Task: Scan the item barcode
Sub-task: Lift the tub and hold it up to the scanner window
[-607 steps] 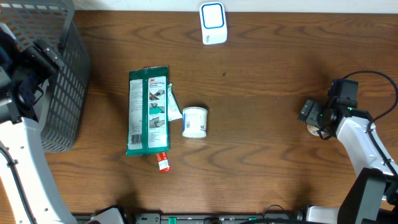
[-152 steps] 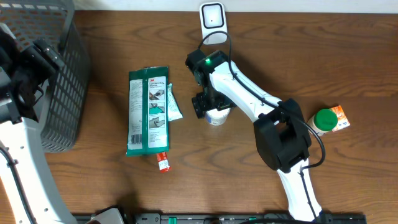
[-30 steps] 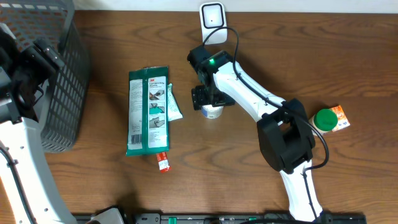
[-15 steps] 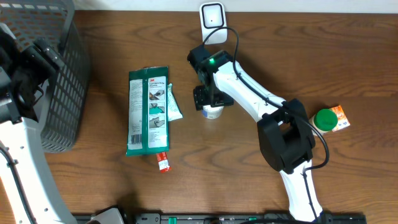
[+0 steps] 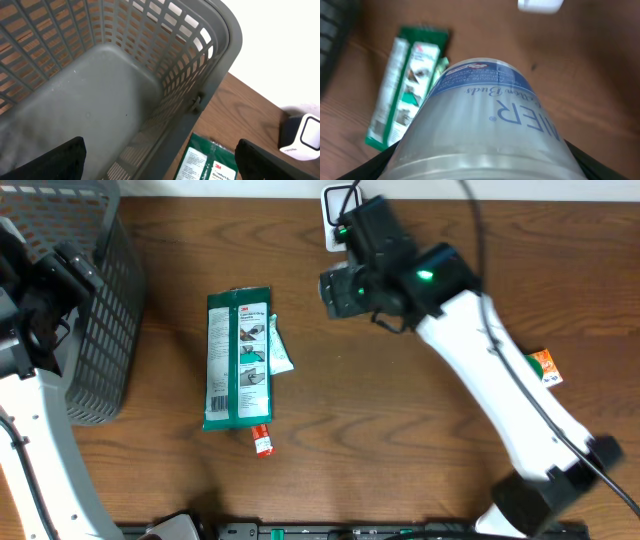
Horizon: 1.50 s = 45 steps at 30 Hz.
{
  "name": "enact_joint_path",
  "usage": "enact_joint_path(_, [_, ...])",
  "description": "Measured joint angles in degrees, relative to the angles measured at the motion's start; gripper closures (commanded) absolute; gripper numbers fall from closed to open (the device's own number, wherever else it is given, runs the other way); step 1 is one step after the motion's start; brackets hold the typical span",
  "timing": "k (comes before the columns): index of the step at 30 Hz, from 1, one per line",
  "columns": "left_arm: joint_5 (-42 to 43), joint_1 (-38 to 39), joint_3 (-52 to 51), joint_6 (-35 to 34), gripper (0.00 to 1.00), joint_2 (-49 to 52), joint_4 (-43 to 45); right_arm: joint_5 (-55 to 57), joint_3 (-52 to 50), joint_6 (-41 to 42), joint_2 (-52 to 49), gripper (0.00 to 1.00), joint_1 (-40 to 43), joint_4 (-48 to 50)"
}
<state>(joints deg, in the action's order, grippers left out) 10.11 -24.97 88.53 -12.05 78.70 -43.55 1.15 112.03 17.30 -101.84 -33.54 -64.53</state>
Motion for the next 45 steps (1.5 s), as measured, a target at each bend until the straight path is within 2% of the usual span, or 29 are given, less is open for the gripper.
enact_joint_path(6, [0.0,0.0,0.0,0.0,0.07,0.0,0.0,0.2,0.2,-1.6,4.5,0.99,3.0,7.2])
enact_joint_path(14, [0.0,0.0,0.0,0.0,0.07,0.0,0.0,0.9,0.2,-6.6,1.9,0.99,7.2,18.8])
enact_joint_path(26, [0.0,0.0,0.0,0.0,0.07,0.0,0.0,9.2,0.2,-9.9,-13.3,0.99,7.2,37.3])
enact_joint_path(37, [0.0,0.0,0.0,0.0,0.07,0.0,-0.1,14.0,0.0,-13.8,-29.1,0.99,7.2,61.1])
enact_joint_path(45, [0.0,0.0,0.0,0.0,0.07,0.0,0.0,14.1,0.0,-15.3,-32.8,0.99,7.6,69.0])
